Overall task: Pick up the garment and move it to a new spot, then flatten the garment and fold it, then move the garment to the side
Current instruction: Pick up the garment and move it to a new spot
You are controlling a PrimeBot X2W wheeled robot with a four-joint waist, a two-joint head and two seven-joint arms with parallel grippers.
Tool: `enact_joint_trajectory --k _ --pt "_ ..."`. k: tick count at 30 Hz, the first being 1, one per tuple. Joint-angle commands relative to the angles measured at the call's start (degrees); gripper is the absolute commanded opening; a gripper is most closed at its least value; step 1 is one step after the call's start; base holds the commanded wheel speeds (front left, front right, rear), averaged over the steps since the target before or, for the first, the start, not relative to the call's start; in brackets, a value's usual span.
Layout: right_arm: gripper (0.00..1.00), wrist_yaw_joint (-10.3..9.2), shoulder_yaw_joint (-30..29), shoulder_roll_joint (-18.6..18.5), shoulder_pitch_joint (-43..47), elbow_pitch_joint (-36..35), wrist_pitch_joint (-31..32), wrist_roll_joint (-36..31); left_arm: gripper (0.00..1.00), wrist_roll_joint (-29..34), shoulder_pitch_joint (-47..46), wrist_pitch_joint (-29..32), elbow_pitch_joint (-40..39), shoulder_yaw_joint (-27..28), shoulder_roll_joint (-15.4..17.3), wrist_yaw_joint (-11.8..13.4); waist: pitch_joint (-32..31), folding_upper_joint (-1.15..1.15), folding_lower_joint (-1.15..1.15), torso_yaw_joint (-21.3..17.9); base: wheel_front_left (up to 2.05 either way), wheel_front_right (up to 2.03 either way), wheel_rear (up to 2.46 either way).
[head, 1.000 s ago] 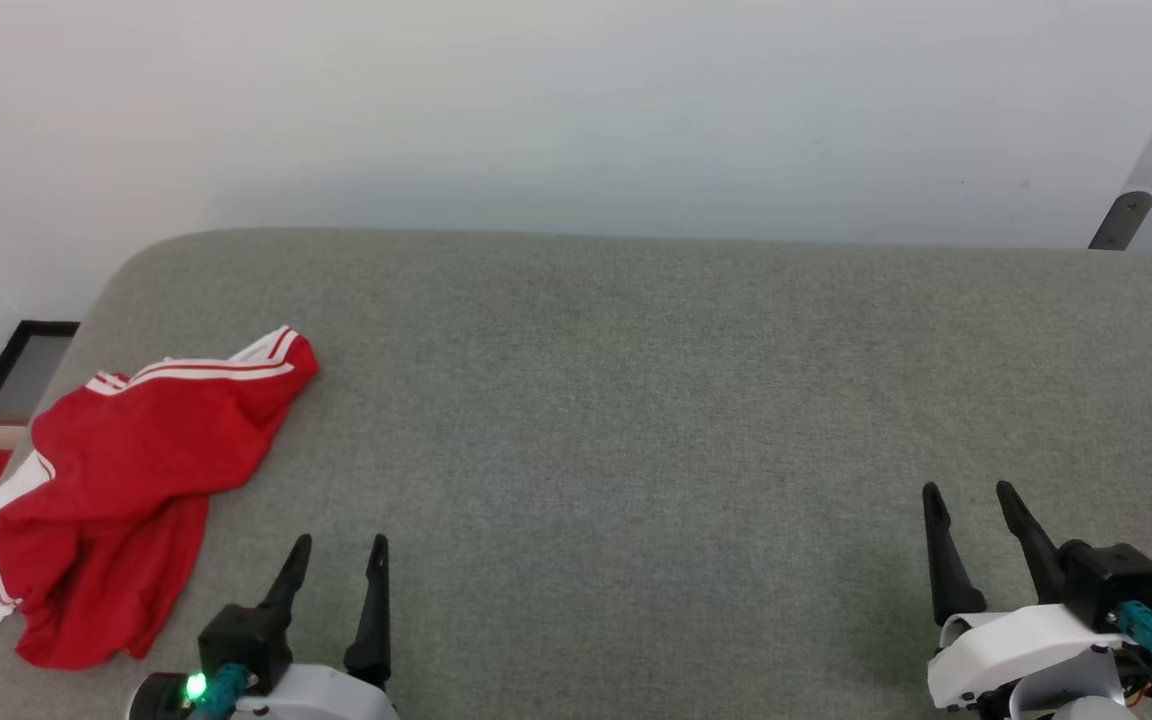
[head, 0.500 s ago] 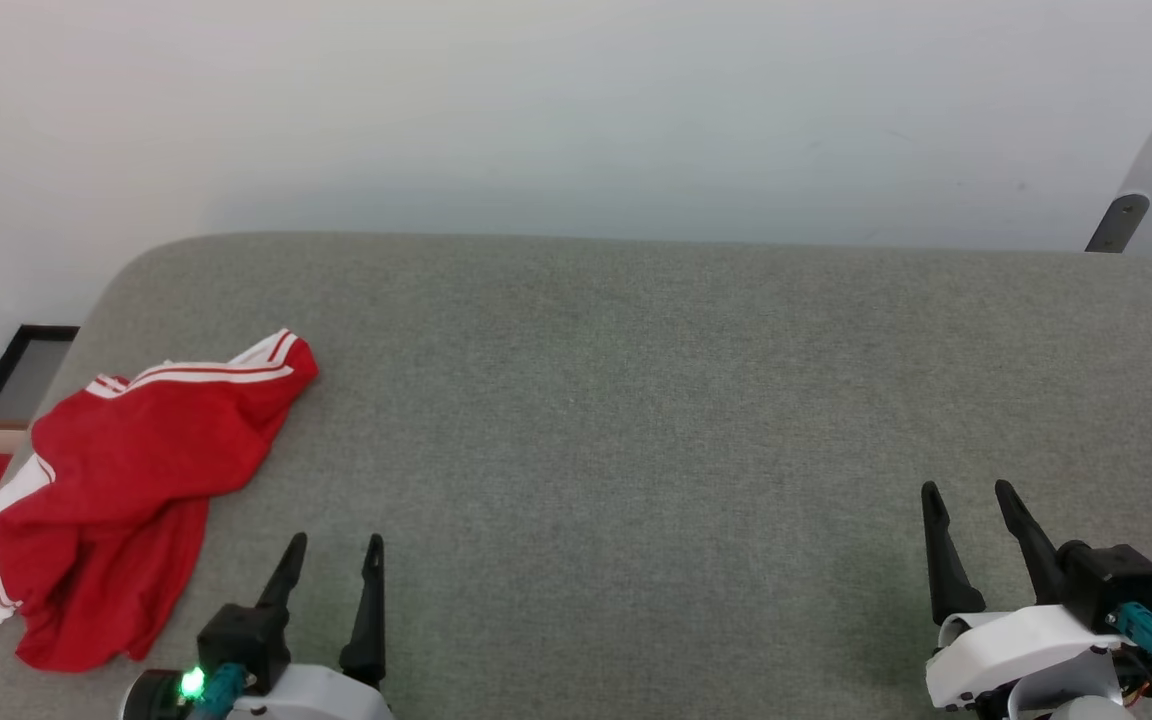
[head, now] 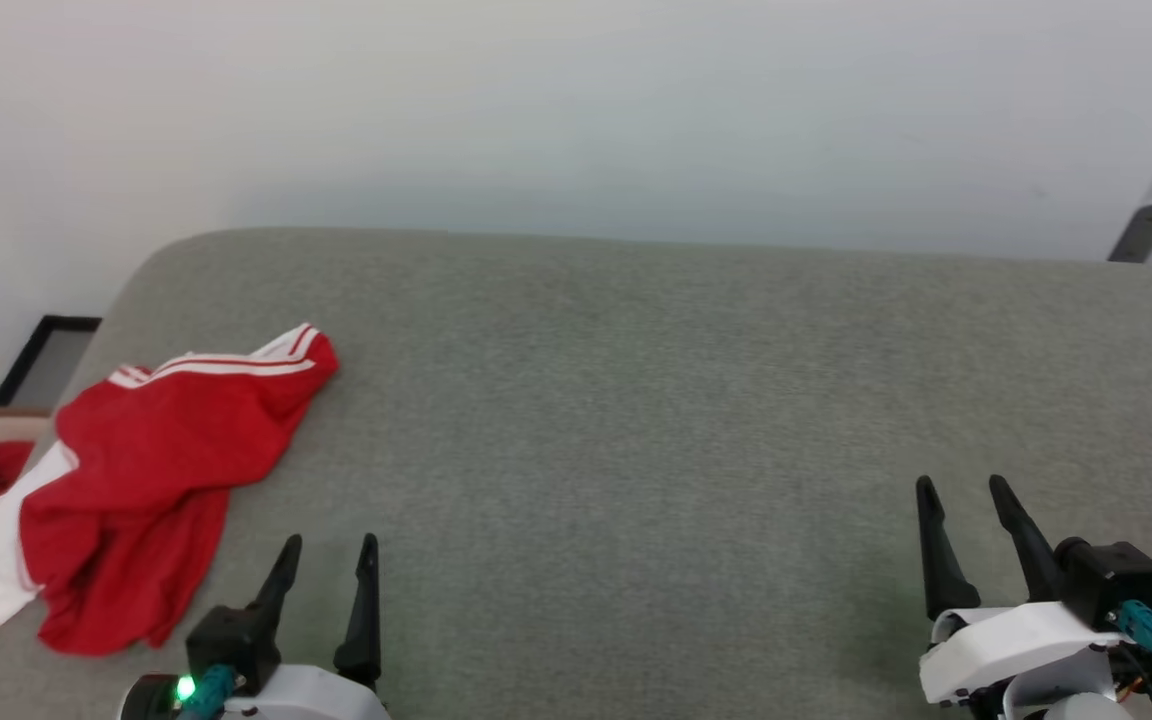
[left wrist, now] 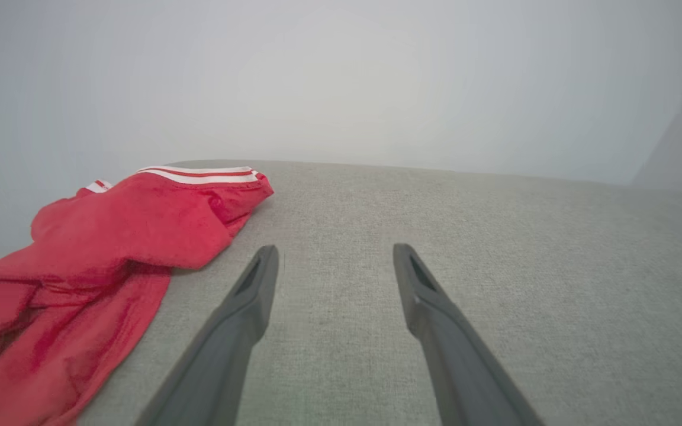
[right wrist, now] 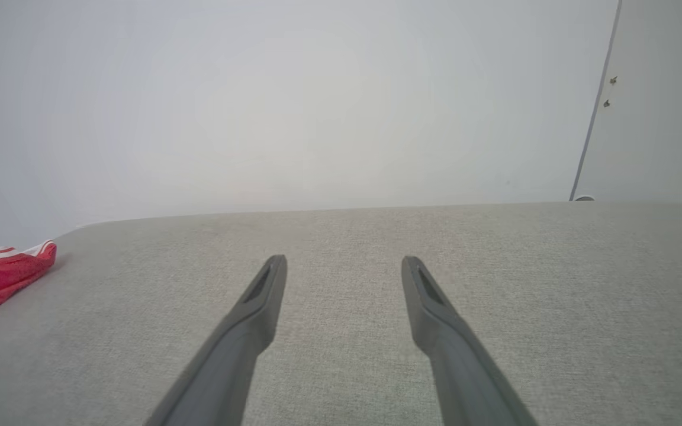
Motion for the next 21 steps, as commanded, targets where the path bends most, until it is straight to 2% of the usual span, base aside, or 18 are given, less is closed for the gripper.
enact_joint_trajectory --k 1,5,18,21 --pt "1.00 0.04 0.6 0.2 0.2 -0.6 -0.3 0.9 1.00 -0.3 0.2 0.0 0.0 0.3 -0.1 -0.2 -0.1 0.00 0.00 1.7 0.00 0.00 0.00" --pt "1.00 0.04 2.1 0.2 0.9 -0.9 -0.2 1.4 1.00 -0.1 0.5 0.0 0.5 0.8 -0.4 0.1 -0.5 0.00 0.00 6.0 0.00 0.00 0.00" --pt "1.00 0.04 8.6 0.2 1.4 0.9 -0.2 3.6 1.00 0.4 2.8 0.0 1.2 1.7 -0.9 0.5 -3.1 0.00 0.00 25.7 0.00 0.00 0.00" --pt "1.00 0.04 12.3 0.2 -1.0 1.6 -0.2 4.3 1.00 -0.7 3.5 0.0 -0.4 3.7 -0.9 1.3 -1.9 0.00 0.00 27.1 0.00 0.00 0.00"
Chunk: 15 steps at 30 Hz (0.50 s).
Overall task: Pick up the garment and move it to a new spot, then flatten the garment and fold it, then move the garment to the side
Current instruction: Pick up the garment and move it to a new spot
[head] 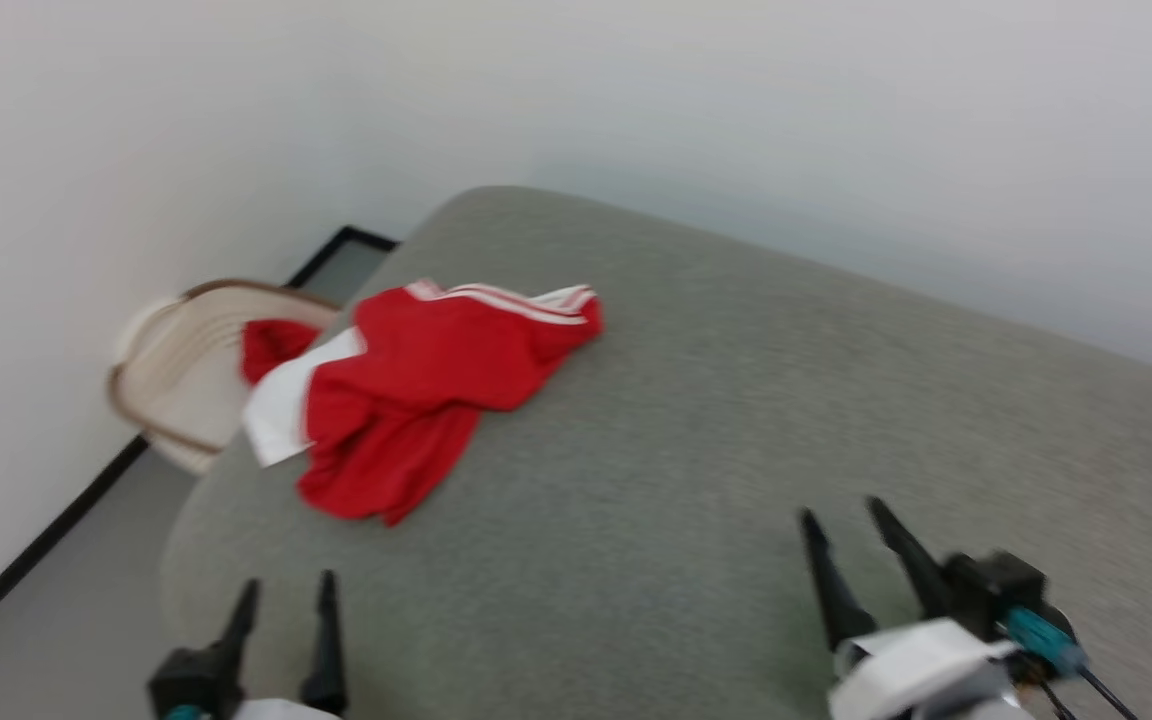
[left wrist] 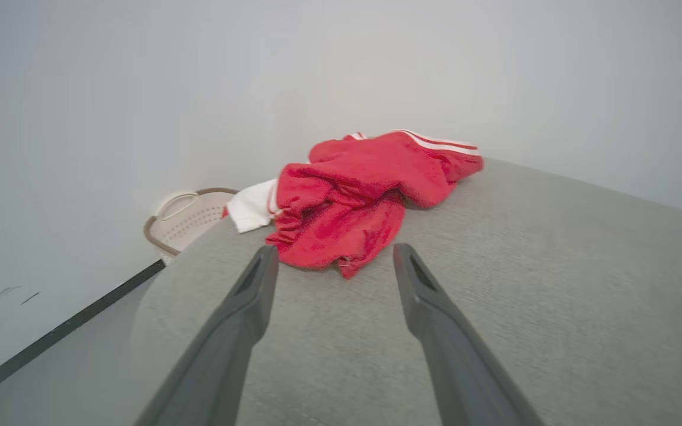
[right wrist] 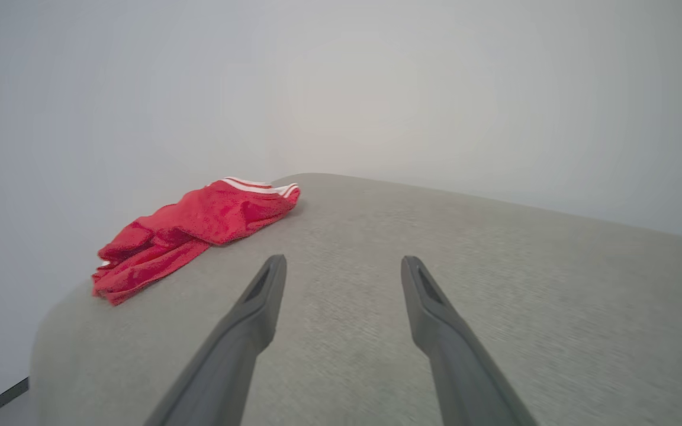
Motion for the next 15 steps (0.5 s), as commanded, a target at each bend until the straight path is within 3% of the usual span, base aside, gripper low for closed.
enact_joint_trajectory --k 1,11,15 --pt "1.00 0.04 2.1 0.2 -2.2 0.4 -0.1 0.9 1.00 -0.8 0.8 0.0 -1.4 1.2 0.0 0.8 0.2 0.00 0.00 7.3 0.00 0.00 0.00" --pt "1.00 0.03 13.5 0.1 -10.8 5.4 -0.1 3.6 1.00 -6.8 4.8 0.0 -7.9 2.9 -0.3 5.1 3.8 0.00 0.00 9.4 -0.01 -0.01 -0.01" --pt "1.00 0.03 14.9 0.1 -12.1 6.5 -0.1 4.4 1.00 -8.1 5.9 0.0 -9.3 1.6 -0.2 6.5 4.1 0.00 0.00 9.3 -0.06 -0.06 -0.06"
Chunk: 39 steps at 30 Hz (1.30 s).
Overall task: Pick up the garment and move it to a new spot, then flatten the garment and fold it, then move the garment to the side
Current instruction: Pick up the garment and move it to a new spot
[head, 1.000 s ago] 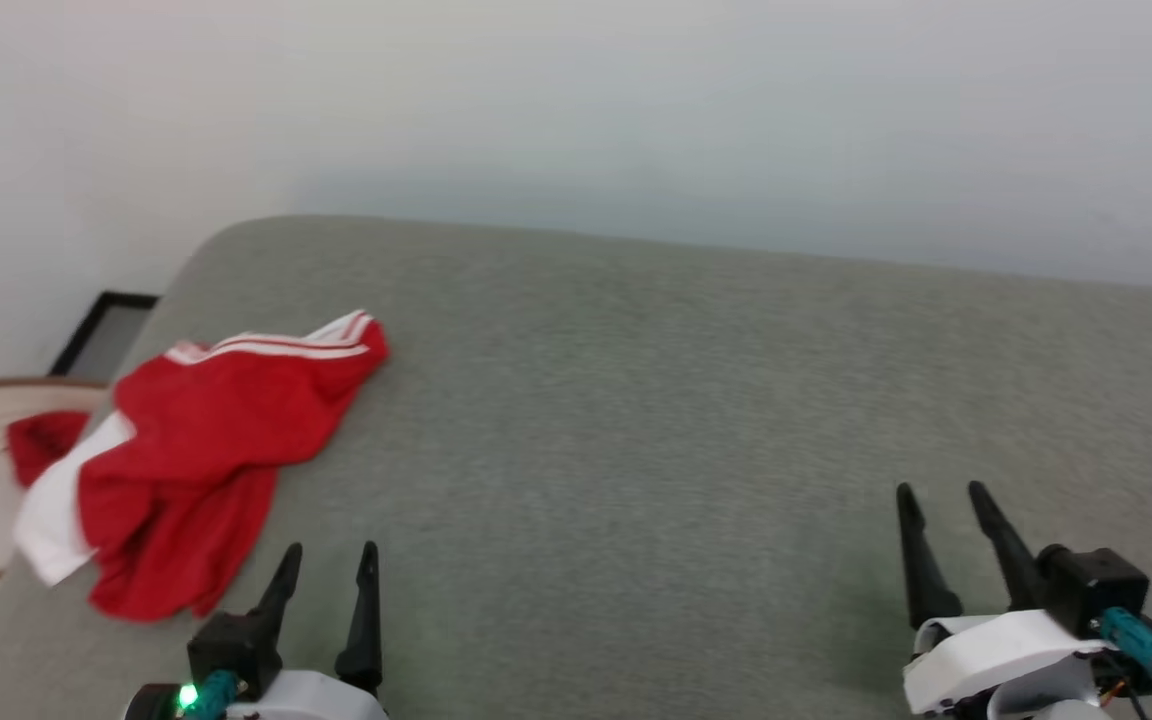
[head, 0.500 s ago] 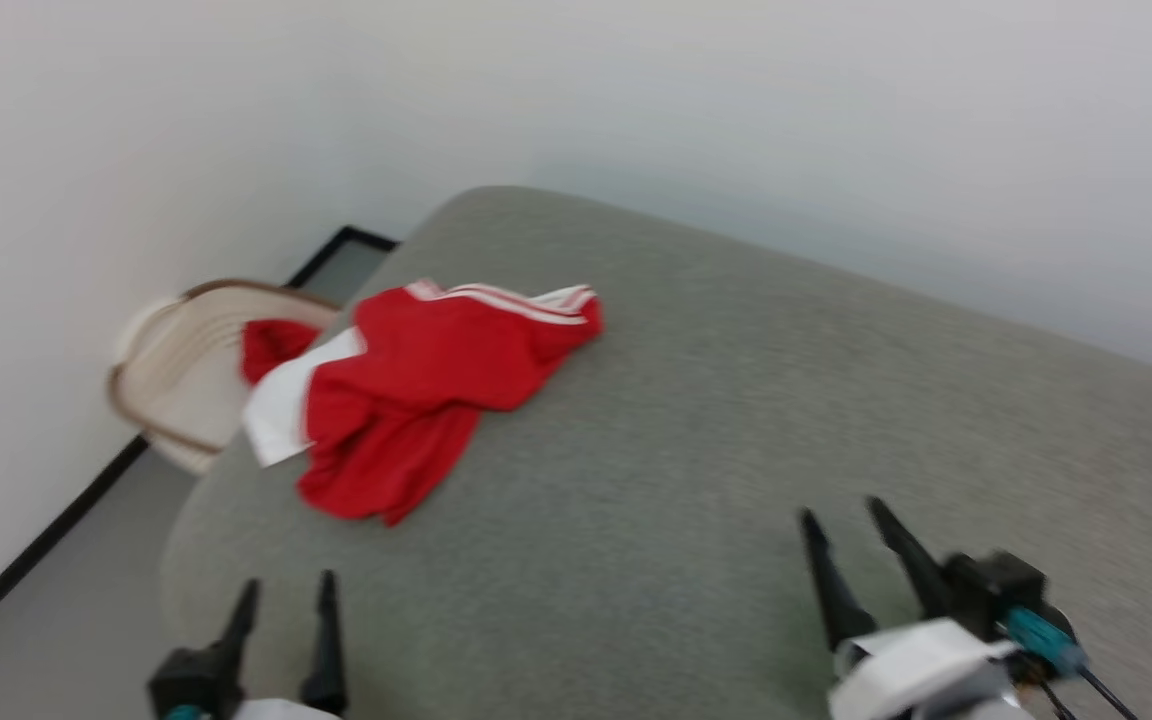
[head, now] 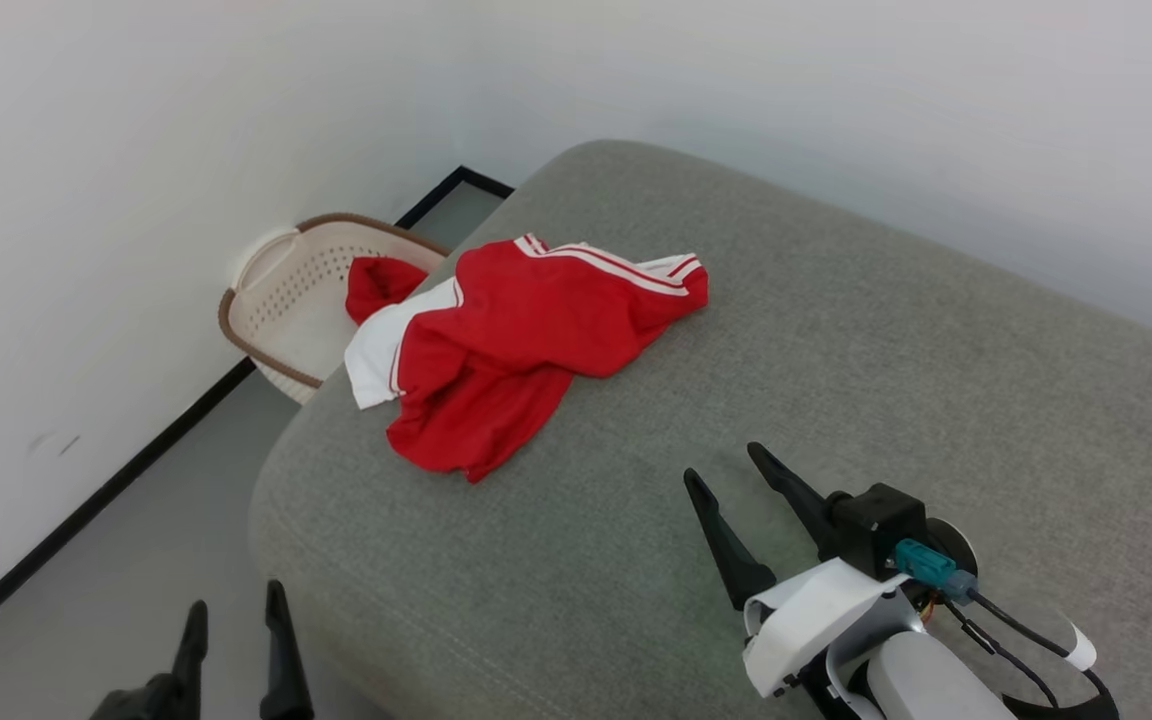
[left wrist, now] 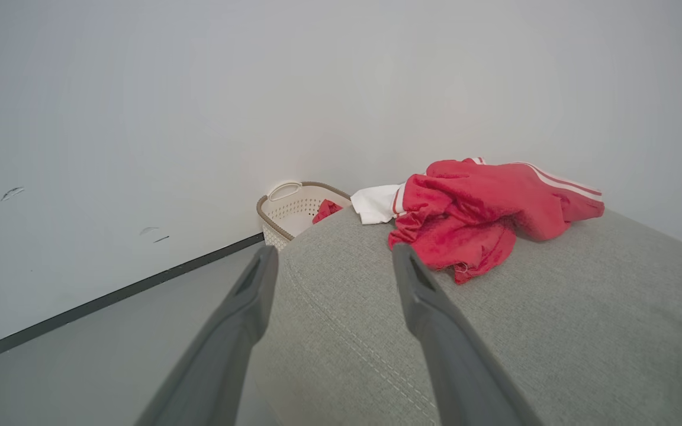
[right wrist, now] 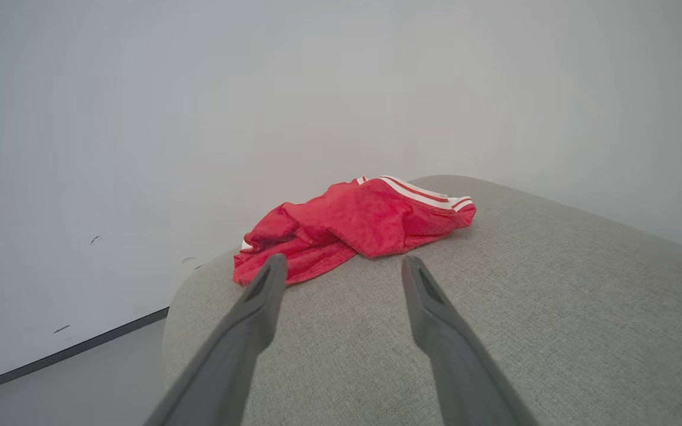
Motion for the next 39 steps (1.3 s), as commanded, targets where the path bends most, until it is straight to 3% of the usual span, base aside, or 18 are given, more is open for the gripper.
enact_joint_trajectory --k 1,7,11,17,20,23,28,33,39 --pt "1.00 0.02 0.3 -0.1 -0.6 0.3 0.0 0.8 1.00 -0.5 0.3 0.0 -0.3 -0.5 -0.1 0.6 0.6 0.00 0.00 0.3 0.00 0.00 0.00" --pt "1.00 0.02 -3.5 -0.2 1.7 -1.0 -0.1 -2.1 1.00 1.7 -5.4 0.0 2.5 -3.4 -0.1 -2.6 1.3 0.00 0.00 -0.6 0.00 0.00 0.00" --pt "1.00 0.02 -8.2 -0.4 4.8 -3.8 0.0 -5.4 1.00 4.8 -15.6 0.0 8.1 -6.7 1.8 -5.6 2.1 0.00 0.00 -1.5 0.00 0.00 0.00" --pt "1.00 0.02 -9.1 -0.3 4.7 -6.8 0.0 -9.2 1.00 4.0 -34.6 0.2 20.2 -7.4 6.6 -7.6 7.8 0.00 0.00 -10.4 0.00 0.00 0.00" --pt "1.00 0.02 -9.1 -0.3 4.0 -7.4 0.0 -9.7 1.00 1.8 -40.8 0.8 26.0 -6.9 8.0 -7.9 9.3 0.00 0.00 -13.0 0.00 0.00 0.00" --pt "1.00 0.02 -7.7 -0.2 3.0 -8.0 0.0 -9.8 1.00 0.3 -48.1 3.0 35.1 -7.2 12.3 -8.4 10.9 0.00 0.00 -17.3 0.00 0.00 0.00" --pt "1.00 0.01 -6.2 -0.2 1.9 -8.8 -0.1 -9.1 1.00 -7.3 -55.7 13.2 47.3 -9.8 16.0 -8.4 12.3 0.00 0.00 -23.3 0.00 0.00 0.00" --pt "1.00 0.01 -4.4 -0.1 1.2 -9.2 0.0 -8.3 1.00 -17.5 -56.8 33.5 51.5 -15.2 20.7 -8.4 13.6 0.00 0.00 -27.9 0.00 0.00 0.00" --pt "1.00 0.01 -3.0 -0.1 0.0 -10.2 0.0 -8.5 1.00 -25.6 -55.6 39.0 49.3 -18.1 25.8 -8.3 16.9 0.00 0.00 -32.0 0.00 0.00 0.00"
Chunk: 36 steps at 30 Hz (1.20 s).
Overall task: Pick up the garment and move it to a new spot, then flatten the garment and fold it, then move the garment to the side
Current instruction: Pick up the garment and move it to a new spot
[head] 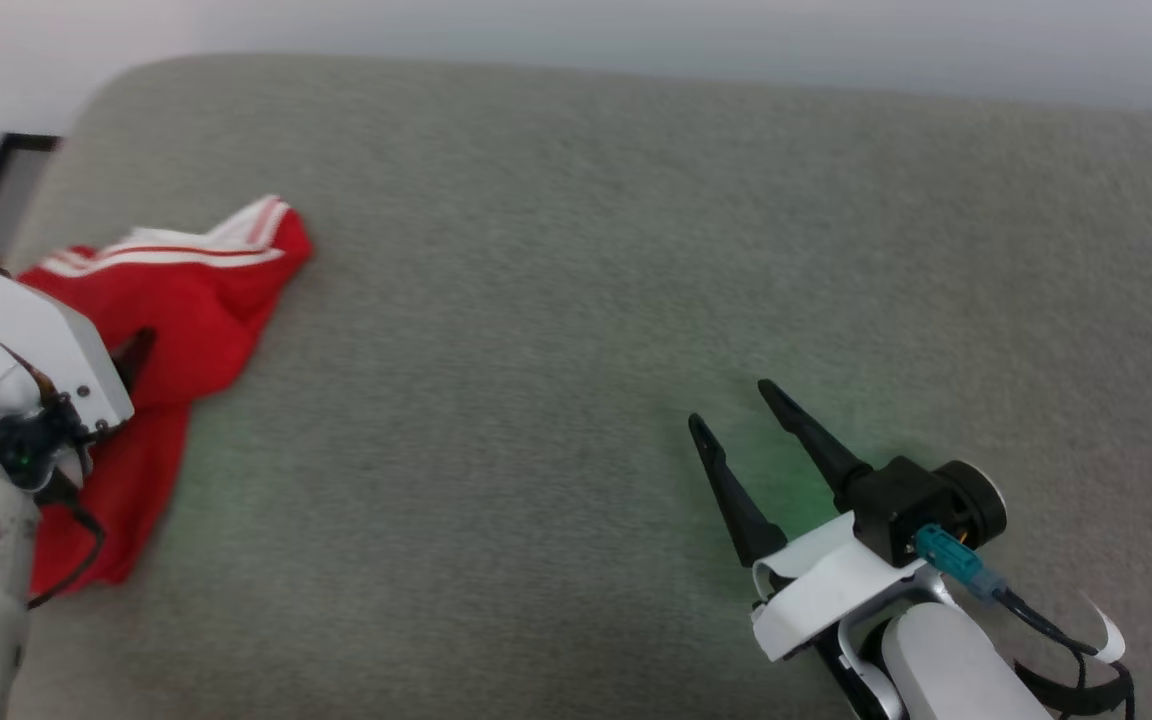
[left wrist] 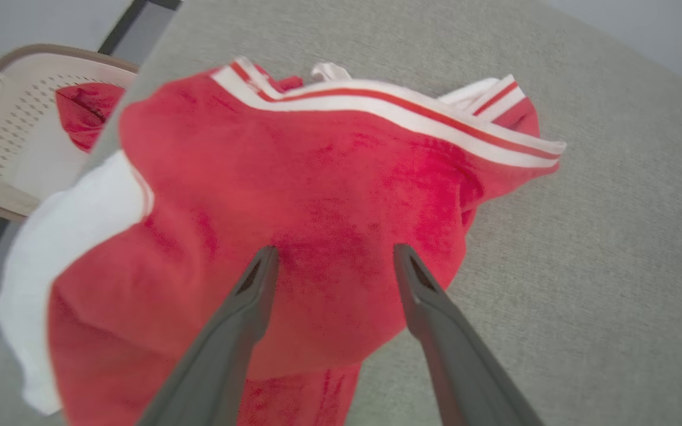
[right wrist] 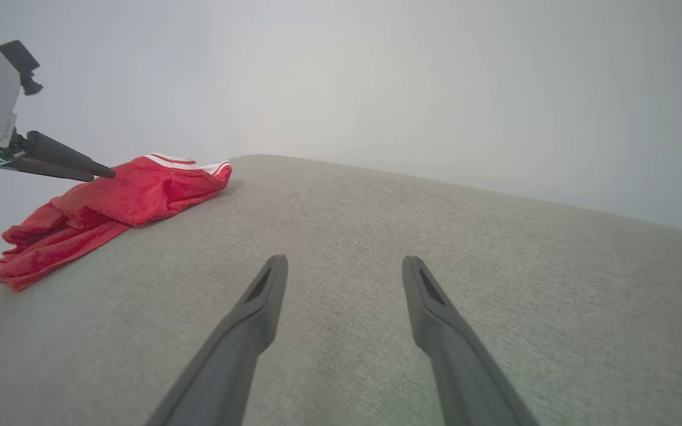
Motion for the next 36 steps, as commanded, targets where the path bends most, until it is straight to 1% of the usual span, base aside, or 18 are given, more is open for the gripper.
enact_joint_trajectory --k 1,6,9,11,12,13,14,16,21,24,26,30,36 --pt "1.00 0.00 0.0 0.1 -1.0 -0.4 0.0 -0.4 1.00 -1.8 0.6 0.4 -0.2 -0.2 0.4 0.1 5.9 0.00 0.00 -5.9 0.00 0.00 0.00" --pt "1.00 0.00 0.9 -1.1 -2.3 -0.9 -0.1 -1.8 1.00 -5.3 1.6 0.1 0.2 -2.4 1.1 0.1 9.2 0.00 0.00 -7.6 0.00 0.00 0.00" --pt "1.00 0.00 1.1 -1.8 -3.3 -1.3 0.0 -2.2 1.00 -7.2 1.9 -0.5 1.7 -3.3 0.2 0.0 10.3 0.00 0.00 -7.7 0.00 0.00 0.00" --pt "1.00 0.00 1.1 -2.0 -3.7 -1.6 0.0 -2.4 1.00 -8.2 2.6 -0.2 2.4 -4.5 -0.9 0.0 10.3 0.00 0.00 -7.6 0.00 0.00 0.00" --pt "1.00 0.00 1.0 -2.2 -3.7 -1.8 -0.1 -2.4 0.74 -8.6 3.1 0.3 2.4 -5.4 -1.5 0.0 10.2 0.00 0.00 -7.4 0.00 0.00 0.00" --pt "1.00 0.00 0.9 -2.2 -3.7 -2.0 0.0 -2.4 0.34 -9.1 3.6 0.6 2.3 -6.2 -1.9 -0.1 9.9 0.00 0.00 -7.2 0.00 0.00 0.00" --pt "1.00 0.00 0.8 -2.3 -3.7 -2.3 -0.1 -2.3 0.01 -9.6 3.9 0.8 2.0 -6.9 -2.2 -0.1 9.5 0.00 0.00 -6.9 0.00 0.00 0.00" --pt "1.00 0.00 0.8 -2.3 -3.2 -2.6 -0.1 -2.1 0.00 -10.8 4.8 0.2 1.2 -8.3 -2.3 -0.3 8.2 0.00 0.00 -6.2 0.00 0.00 0.00" --pt "1.00 0.00 0.6 -1.8 -1.8 -2.8 0.0 -1.1 0.00 -12.2 3.8 -6.2 0.3 -9.3 1.5 -0.2 4.2 0.00 0.00 -4.8 0.00 0.00 0.00" --pt "1.00 0.00 -0.3 -1.3 -0.7 -2.6 0.0 -0.1 0.00 -12.1 2.5 -10.2 -1.9 -11.1 3.3 -0.2 1.2 0.00 0.00 -4.3 0.00 0.00 0.00" --pt "1.00 0.00 -1.0 -0.9 0.3 -2.4 0.0 0.7 0.00 -12.8 1.7 -11.5 -4.2 -12.8 4.3 0.0 -0.8 0.00 0.00 -4.2 0.00 0.00 0.00" --pt "1.00 0.00 -3.1 -0.4 2.3 -2.8 0.0 1.9 0.00 -14.3 0.8 -12.6 -11.1 -17.9 5.2 0.0 -3.3 0.00 0.00 -4.7 0.00 0.00 0.00" --pt "1.00 0.00 -7.3 0.0 4.2 -4.2 -0.1 2.3 0.00 -16.6 -1.7 -11.0 -24.6 -28.9 5.7 0.0 -3.7 0.00 0.00 -7.1 0.00 0.00 0.00"
